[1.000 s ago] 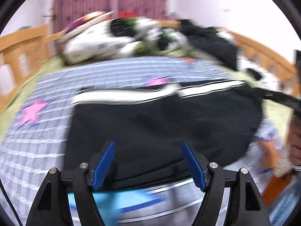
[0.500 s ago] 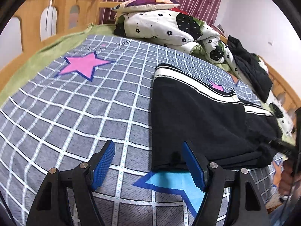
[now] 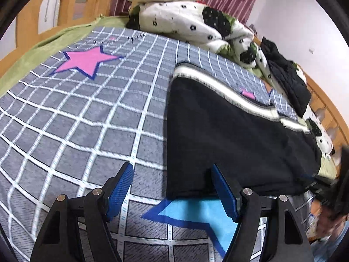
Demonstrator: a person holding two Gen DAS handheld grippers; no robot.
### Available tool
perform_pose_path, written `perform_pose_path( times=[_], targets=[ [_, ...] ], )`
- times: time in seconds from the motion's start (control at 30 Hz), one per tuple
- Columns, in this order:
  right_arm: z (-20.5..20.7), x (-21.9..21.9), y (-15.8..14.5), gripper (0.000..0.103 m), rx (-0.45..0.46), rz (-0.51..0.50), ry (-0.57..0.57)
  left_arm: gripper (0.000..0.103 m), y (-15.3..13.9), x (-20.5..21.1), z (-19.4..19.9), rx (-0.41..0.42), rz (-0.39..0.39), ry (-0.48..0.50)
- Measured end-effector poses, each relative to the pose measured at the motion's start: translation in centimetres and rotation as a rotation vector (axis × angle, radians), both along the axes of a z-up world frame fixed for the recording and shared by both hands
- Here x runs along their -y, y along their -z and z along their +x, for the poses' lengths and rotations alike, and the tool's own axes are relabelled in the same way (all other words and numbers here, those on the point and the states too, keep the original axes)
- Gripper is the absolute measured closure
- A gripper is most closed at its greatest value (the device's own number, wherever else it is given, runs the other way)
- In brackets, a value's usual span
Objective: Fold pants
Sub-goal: 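Press the folded pants flat with the right tool while the left tool withdraws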
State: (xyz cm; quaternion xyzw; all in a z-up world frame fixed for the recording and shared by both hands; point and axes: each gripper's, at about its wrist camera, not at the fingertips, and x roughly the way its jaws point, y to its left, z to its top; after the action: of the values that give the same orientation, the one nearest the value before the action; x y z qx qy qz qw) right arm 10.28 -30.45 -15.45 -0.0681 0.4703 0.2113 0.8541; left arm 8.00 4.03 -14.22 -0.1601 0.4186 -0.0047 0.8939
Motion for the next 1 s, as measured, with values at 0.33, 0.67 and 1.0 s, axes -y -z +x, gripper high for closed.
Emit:
perform_pose_path(
  times=[0.33, 0.67, 1.0],
  targets=[
    [1.4, -0.2, 0.8, 0.064, -0.006, -0.031, 0.057, 0.031, -0.9, 0.7, -0.1, -0.027, 0.027, 0.007],
    [-0.4, 1.8, -5.8, 0.063, 0.130, 0.066, 0.088, 0.031, -6.5, 0.8, -3.6, 0.050, 0.097, -0.017],
    [-1.3, 2.3, -11.0, 0.062, 0.211, 0.117, 0.225, 0.031, -16.4, 2.2, -6.4, 0.142, 0.126, 0.012]
  ],
)
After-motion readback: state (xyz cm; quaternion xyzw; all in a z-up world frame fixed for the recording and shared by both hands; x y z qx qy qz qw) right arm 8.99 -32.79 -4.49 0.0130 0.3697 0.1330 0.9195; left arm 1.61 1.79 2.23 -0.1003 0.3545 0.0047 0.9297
